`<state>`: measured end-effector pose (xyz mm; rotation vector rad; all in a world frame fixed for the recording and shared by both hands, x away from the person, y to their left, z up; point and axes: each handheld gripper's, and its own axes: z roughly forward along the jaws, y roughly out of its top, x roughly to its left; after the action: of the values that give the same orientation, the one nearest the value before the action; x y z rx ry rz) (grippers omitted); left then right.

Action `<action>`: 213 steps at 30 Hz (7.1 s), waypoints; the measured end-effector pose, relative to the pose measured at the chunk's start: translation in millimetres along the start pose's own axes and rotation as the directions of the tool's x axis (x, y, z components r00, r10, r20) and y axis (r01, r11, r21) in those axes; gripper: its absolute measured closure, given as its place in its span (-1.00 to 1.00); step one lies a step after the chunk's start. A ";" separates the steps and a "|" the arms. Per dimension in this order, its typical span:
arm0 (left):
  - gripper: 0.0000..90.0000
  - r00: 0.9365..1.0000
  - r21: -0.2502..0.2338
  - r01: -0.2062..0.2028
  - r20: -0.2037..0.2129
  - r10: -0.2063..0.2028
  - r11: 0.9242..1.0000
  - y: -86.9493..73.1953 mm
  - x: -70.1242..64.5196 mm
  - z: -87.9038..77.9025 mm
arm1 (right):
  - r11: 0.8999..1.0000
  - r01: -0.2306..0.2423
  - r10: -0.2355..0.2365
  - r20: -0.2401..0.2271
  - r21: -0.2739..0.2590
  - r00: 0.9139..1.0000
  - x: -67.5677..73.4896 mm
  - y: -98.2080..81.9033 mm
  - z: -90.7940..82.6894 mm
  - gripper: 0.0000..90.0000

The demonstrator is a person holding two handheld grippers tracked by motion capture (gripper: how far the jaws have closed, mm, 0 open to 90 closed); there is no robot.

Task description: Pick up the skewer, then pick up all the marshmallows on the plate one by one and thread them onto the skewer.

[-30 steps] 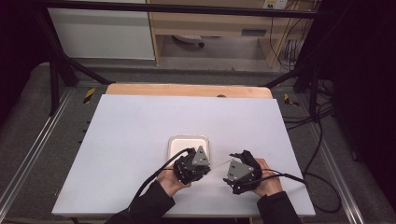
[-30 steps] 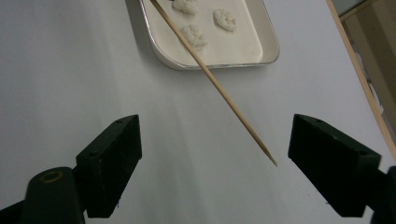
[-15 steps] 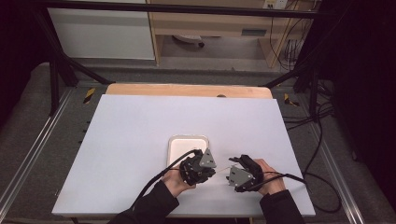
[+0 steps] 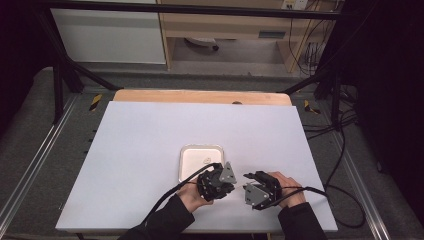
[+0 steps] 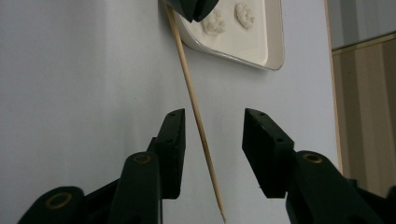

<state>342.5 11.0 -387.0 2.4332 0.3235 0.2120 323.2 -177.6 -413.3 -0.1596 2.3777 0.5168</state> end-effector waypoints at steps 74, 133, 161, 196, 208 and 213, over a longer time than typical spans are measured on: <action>0.97 0.999 0.271 0.043 0.001 -0.044 0.962 0.5 13.4 18.1 | 0.944 0.314 -0.312 -0.033 0.101 0.950 2.3 13.6 14.0 0.98; 0.96 0.932 -0.119 0.295 -0.180 -0.313 0.948 -117.5 32.4 -66.2 | 0.556 -0.829 0.797 -0.242 -0.062 0.553 -31.3 -28.5 21.7 -0.78; 0.96 0.915 -0.200 0.340 -0.158 -0.372 0.919 -140.1 33.9 -73.2 | 0.579 -0.814 0.786 -0.239 -0.039 0.570 -48.6 32.0 67.8 -0.88; 0.96 0.912 -0.213 0.340 -0.164 -0.377 0.916 -137.9 31.8 -70.3 | 0.637 -0.770 0.751 -0.243 0.023 0.614 -36.4 42.8 103.6 0.32; 0.96 0.904 -0.215 0.352 -0.173 -0.391 0.911 -137.0 27.2 -70.4 | 0.636 -0.771 0.750 -0.249 0.020 0.613 -36.3 42.2 102.0 0.51; 0.96 0.912 -0.237 0.332 -0.167 -0.375 0.913 -136.8 27.4 -69.8 | 0.610 -0.792 0.765 -0.266 0.011 0.586 -41.5 41.3 94.5 0.52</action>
<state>328.3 163.0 -419.2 2.1066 0.7935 0.3234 401.5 -102.4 -437.4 0.8945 2.5735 1.0920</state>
